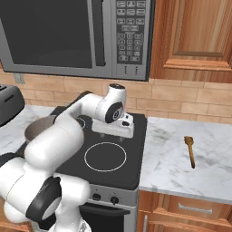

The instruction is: Put the broccoli and squash in the pot. Retrieve the spatula and lightly stir the vegetables in the pot.

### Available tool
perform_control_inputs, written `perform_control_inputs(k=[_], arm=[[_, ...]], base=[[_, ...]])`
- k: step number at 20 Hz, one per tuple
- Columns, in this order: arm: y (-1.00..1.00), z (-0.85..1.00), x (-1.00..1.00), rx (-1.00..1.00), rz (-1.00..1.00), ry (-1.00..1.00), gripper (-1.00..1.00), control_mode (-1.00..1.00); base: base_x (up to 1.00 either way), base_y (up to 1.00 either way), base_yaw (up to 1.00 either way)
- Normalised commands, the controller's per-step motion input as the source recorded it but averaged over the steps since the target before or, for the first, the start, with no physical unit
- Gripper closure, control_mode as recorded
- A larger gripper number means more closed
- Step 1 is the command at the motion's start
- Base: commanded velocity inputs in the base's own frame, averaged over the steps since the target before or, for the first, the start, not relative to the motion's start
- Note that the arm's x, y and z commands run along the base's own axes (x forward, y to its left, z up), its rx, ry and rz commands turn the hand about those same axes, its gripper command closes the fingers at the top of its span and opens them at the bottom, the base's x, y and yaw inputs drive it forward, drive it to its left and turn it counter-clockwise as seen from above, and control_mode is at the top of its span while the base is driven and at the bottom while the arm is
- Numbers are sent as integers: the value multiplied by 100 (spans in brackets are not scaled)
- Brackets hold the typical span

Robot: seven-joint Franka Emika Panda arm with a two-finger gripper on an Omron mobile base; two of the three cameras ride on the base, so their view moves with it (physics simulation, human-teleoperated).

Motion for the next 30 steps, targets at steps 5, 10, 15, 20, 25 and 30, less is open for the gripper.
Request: perform_control_inputs(k=[5,10,15,20,25,30], arm=[[-100,-10,5,4,-2,9,-100,-100],[-98,-4,0,6,0,-1,-100,-100],[-50,-7,-5,1,2,-1,-100,-100],[0,-28,4,-1,15,-2,-100,-100],[-1,-31,48,0,14,-3,-100,-100],[-29,-8,37,0,3,-1,-100,-100]], base=[[0,0,0],[0,0,0],[0,0,0],[0,0,0],[0,0,0],[0,0,0]])
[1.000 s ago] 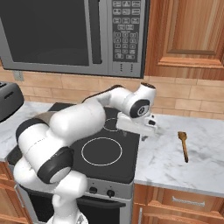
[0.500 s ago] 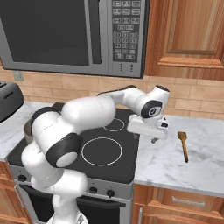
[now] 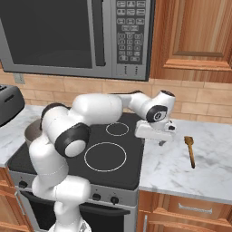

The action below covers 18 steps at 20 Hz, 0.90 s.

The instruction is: Put the broccoli and squash in the pot. Retrieve the spatula and lightly stir the vegetables in the pot.

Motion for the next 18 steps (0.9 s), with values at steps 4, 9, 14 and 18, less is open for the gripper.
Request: perform_control_inputs(k=[4,9,14,18], arm=[[-26,0,1,0,-2,-5,-100,-100],[-41,0,0,0,-7,-9,-100,-100],[-47,0,0,-1,-10,-1,-100,-100],[-40,0,0,-3,-13,0,-100,-100]], base=[[0,0,0],[0,0,0],[0,0,0],[0,0,0]])
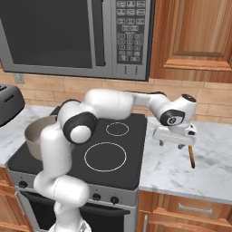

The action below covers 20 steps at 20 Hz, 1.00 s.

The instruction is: Put the broccoli and squash in the pot. Retrieve the spatula and lightly stir the vegetables in the pot.

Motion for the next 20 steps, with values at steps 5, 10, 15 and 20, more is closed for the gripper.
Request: perform_control_inputs(k=[5,10,15,20], arm=[[-32,-6,0,-4,-7,9,-100,-100],[-35,-26,0,0,0,0,-100,-100],[-14,-63,0,0,0,0,-100,-100],[-11,-13,17,0,0,0,-100,-100]], base=[[0,0,0],[0,0,0],[0,0,0],[0,0,0]])
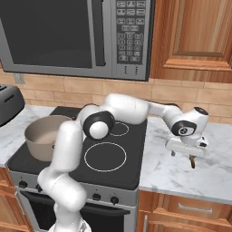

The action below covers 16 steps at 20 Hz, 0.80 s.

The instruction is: Put the broccoli and squash in the pot. Retrieve the spatula and lightly stir the vegetables in the pot.

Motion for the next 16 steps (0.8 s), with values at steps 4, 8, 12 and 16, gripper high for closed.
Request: perform_control_inputs(k=[4,8,12,16], arm=[[-22,-16,51,0,0,0,-100,-100],[-17,-11,36,0,0,0,-100,-100],[-18,-25,30,0,0,0,-100,-100],[-33,-11,28,0,0,0,-100,-100]], base=[[0,0,0],[0,0,0],[0,0,0],[0,0,0]])
